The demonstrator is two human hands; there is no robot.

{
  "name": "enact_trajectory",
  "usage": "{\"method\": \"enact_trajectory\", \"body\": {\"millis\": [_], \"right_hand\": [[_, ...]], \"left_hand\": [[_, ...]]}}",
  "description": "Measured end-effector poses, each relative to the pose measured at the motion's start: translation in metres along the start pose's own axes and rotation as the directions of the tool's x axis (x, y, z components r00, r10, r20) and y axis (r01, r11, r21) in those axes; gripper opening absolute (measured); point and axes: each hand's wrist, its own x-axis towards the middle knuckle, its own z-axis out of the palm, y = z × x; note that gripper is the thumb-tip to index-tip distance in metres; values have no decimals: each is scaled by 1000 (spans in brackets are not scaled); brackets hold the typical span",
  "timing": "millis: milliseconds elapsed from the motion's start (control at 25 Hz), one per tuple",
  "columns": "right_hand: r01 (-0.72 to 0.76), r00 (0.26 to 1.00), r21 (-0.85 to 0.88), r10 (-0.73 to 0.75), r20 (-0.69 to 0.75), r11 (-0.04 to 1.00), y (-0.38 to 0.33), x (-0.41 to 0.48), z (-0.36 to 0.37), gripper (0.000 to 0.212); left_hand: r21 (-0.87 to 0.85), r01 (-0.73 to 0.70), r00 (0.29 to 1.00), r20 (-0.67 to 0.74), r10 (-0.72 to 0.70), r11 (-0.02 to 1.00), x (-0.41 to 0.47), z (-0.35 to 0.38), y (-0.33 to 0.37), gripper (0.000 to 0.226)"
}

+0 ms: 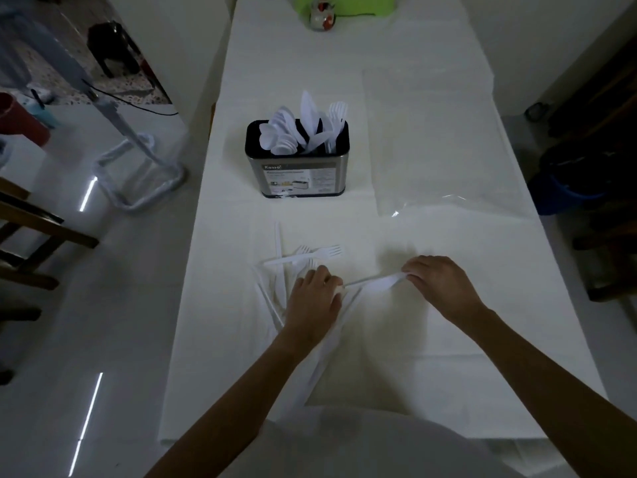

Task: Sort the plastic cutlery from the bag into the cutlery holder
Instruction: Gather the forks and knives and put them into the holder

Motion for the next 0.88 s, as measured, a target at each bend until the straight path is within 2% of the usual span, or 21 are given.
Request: {"method": "enact_trajectory", "body": {"millis": [120, 240, 320, 400, 520, 600, 680, 800, 880], "right_hand": [[-126, 992, 72, 126, 4, 989, 2, -18, -11, 12], [-354, 928, 219, 371, -41, 909, 2, -42, -17, 9], [-505, 828, 360, 558, -53, 784, -3, -58, -19, 7], [-629, 696, 458, 717, -29, 628, -11, -70, -18, 6], [-705, 519, 599, 852, 71, 380, -27, -81, -12, 4], [-723, 442, 643, 884, 149, 253, -35, -85, -7, 3], [-728, 392, 664, 898, 202, 169, -39, -86, -2, 4], [-728, 387, 674, 888, 248, 129, -44, -80, 1, 7], [-732, 423, 665, 864, 272, 149, -49, -74, 1, 10]], "left_hand": [[53, -95, 994, 58, 92, 994, 26, 6, 11, 28], [50, -203, 971, 136, 194, 978, 48, 14, 22, 31], [46, -234, 959, 177, 223, 971, 60, 20, 33, 34], [62, -252, 953, 190, 237, 966, 69, 24, 45, 38], [68, -268, 948, 196, 251, 961, 78, 30, 58, 32], [7, -210, 954, 218, 203, 978, 82, 33, 62, 22], [-92, -71, 964, 247, 92, 993, 87, 34, 66, 14], [-283, 110, 975, 219, -48, 953, 94, 23, 64, 9], [-498, 187, 979, 160, -123, 846, 93, 3, 53, 8]]}}
